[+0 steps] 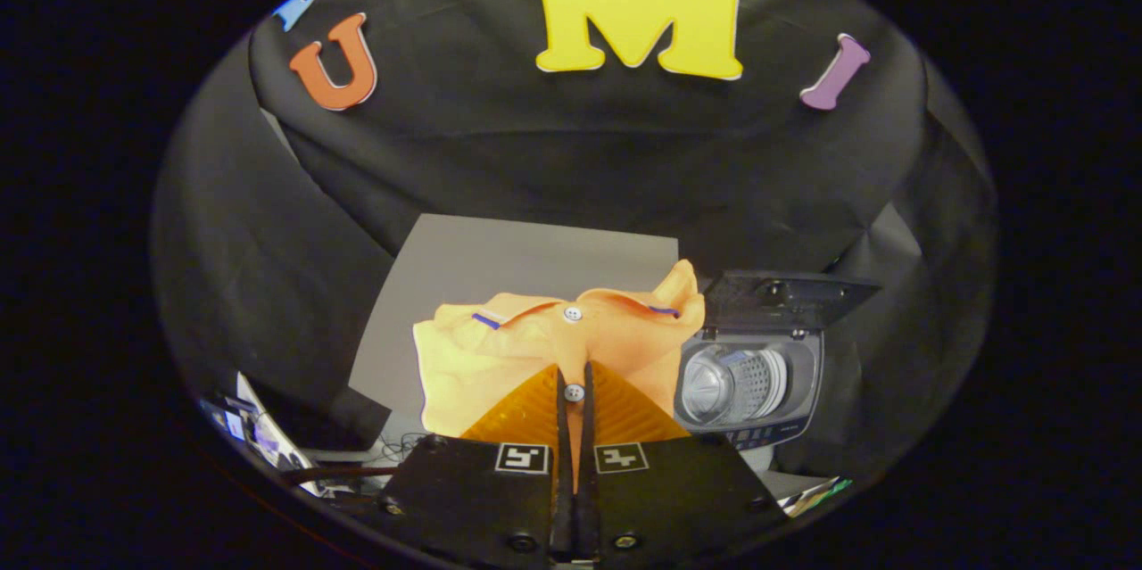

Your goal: Put the clothes into the washing machine and then close the washing machine lid.

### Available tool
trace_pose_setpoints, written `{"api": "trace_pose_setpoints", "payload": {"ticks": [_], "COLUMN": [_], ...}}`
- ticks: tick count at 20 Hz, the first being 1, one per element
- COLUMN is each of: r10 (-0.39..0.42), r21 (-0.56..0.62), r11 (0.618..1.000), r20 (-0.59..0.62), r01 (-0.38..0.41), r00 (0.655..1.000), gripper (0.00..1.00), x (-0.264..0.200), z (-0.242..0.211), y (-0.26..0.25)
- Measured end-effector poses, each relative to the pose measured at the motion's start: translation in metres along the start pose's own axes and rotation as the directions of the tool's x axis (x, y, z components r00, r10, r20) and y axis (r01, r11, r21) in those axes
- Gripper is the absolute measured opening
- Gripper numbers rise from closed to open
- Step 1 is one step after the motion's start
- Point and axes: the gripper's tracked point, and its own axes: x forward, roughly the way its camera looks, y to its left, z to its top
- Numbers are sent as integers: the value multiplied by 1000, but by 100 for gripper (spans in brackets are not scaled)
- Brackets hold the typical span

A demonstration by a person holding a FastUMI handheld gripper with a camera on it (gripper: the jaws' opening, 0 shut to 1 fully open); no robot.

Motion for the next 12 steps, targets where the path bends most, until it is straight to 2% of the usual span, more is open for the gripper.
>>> {"api": "trace_pose_setpoints", "payload": {"ticks": [6,12], "r10": [-40,-14], "r21": [95,164], "r11": [995,987], "r20": [45,48], "r01": [36,6], "r00": [998,999], "gripper": [6,6], "x": [-16,-17], "z": [-7,-14], "y": [-54,-116]}}
